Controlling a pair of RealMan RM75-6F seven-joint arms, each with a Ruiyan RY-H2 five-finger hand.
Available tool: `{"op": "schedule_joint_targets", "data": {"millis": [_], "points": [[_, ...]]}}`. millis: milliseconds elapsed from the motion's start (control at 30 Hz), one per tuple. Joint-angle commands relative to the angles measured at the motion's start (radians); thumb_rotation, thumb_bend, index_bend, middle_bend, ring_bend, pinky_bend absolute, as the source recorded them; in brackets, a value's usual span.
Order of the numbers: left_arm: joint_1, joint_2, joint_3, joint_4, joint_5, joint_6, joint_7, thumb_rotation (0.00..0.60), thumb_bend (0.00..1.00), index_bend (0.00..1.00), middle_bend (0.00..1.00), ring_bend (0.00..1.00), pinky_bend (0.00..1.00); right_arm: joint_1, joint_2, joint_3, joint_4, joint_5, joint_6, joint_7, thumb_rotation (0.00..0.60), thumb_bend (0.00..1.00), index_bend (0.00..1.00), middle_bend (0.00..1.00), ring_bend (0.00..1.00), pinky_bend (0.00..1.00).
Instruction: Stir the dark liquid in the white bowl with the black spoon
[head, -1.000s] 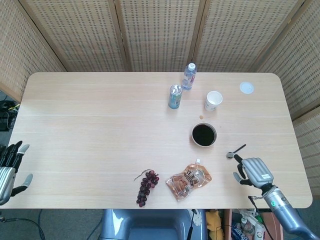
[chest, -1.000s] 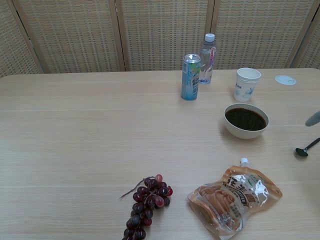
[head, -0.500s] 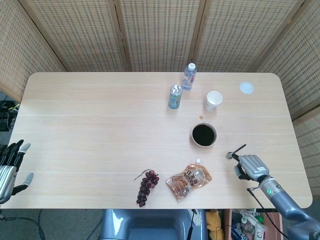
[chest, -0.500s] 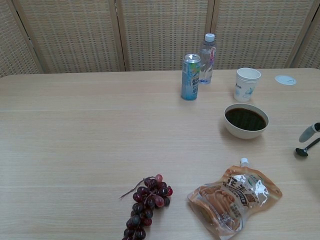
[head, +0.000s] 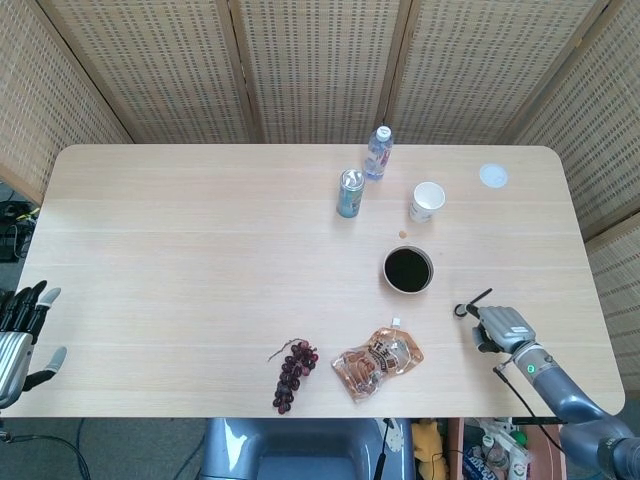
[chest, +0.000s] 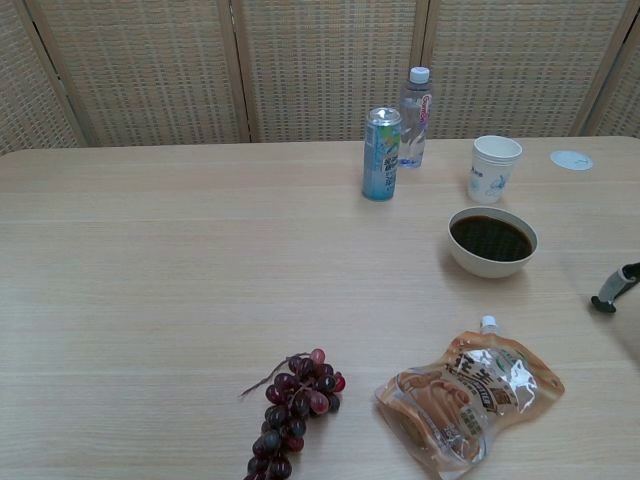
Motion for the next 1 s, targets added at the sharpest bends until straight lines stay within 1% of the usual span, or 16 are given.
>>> {"op": "schedule_joint_targets", "data": {"millis": [33, 667, 1000], "points": [[0.0, -0.001, 0.0, 0.001, -0.002, -0.001, 0.0, 0.6, 0.36, 0.0, 0.0, 0.0, 0.0, 0.004, -0.006, 0.0, 0.006, 0.008, -0.006, -0.004, 0.6, 0.86, 0.25, 0.94, 0.99, 1.0], [0.003, -0.008, 0.005, 0.016, -0.015, -0.008, -0.006, 0.6, 0.36, 0.0, 0.0, 0.0, 0.0, 0.046, -0.051, -0.004, 0.059, 0.066, -0.066, -0.047, 0.6, 0.86, 0.25, 0.94, 0.99, 1.0], [0.002, -0.008, 0.004, 0.015, -0.015, -0.007, -0.003, 0.6, 0.36, 0.0, 0.0, 0.0, 0.0, 0.04, -0.043, -0.02, 0.054, 0.088, -0.062, -0.074, 0.6, 0.86, 0.25, 0.94, 0.99, 1.0]]}}
